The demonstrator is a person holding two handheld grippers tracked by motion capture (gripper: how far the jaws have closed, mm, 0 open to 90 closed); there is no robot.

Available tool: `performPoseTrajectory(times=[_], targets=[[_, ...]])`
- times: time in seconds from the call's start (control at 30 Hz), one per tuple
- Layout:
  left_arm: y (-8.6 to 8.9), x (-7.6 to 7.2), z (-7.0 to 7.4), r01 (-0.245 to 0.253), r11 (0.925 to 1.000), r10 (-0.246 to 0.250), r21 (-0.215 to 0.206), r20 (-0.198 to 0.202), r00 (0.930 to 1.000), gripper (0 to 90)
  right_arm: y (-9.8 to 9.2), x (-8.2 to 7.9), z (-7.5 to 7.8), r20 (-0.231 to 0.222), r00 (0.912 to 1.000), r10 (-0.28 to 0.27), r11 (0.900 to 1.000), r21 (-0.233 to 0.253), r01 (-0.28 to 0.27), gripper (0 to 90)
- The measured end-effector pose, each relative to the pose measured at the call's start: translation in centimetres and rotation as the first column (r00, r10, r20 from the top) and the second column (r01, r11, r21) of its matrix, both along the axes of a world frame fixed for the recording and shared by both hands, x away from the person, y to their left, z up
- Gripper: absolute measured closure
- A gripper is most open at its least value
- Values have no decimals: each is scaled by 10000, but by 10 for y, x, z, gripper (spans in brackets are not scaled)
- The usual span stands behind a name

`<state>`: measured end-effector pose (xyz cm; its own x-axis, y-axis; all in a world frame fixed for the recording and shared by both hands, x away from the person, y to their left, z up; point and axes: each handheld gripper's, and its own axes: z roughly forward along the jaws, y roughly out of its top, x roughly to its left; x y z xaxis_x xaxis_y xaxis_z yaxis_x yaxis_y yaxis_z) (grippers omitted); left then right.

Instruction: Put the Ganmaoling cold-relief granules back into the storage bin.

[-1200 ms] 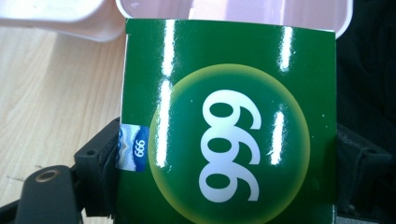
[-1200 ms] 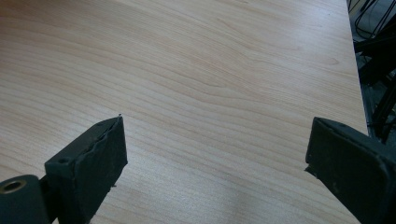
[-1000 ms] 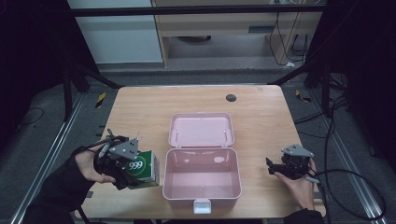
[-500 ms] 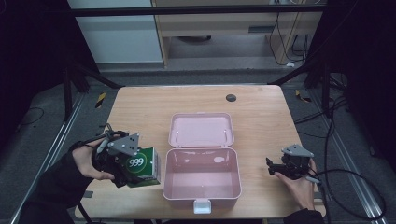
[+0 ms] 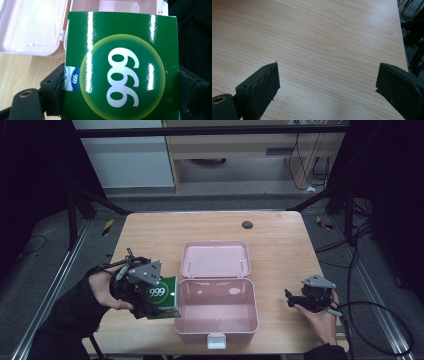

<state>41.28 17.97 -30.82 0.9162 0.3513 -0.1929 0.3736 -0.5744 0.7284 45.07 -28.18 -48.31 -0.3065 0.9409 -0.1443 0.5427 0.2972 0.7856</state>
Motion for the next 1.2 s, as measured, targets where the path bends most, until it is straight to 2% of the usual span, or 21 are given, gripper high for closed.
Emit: performPoseTrajectory(times=[0.1, 0.23, 0.43, 0.6, 0.7, 1.2], targets=[[-8, 0, 1, 18, 9999, -18, -113, 0, 10000, 145, 0, 0, 0, 0, 10000, -8, 10000, 43, 8, 53], [-15, 3, 3, 397, 9991, -400, 153, 160, 9991, 145, 0, 0, 0, 2, 10000, 2, 10000, -7, -2, 53], [-27, 7, 2, 709, 9971, -716, 282, 230, 9972, 144, 0, 0, 0, -34, 10000, 21, 10000, -14, -21, 53], [-38, 9, 1, 856, 9961, -860, 220, 208, 9961, 144, 0, 0, 0, -38, 10000, 15, 10000, -7, -15, 53], [-43, 12, 1, 969, 9945, -979, 402, 244, 9949, 144, 0, 0, -1, -44, 10000, 22, 10000, 12, -22, 53], [-64, 19, -13, 1047, 9940, -1050, 332, 88, 9944, 144, 0, 1, -2, -68, 9999, 81, 10000, -58, -81, 52]])
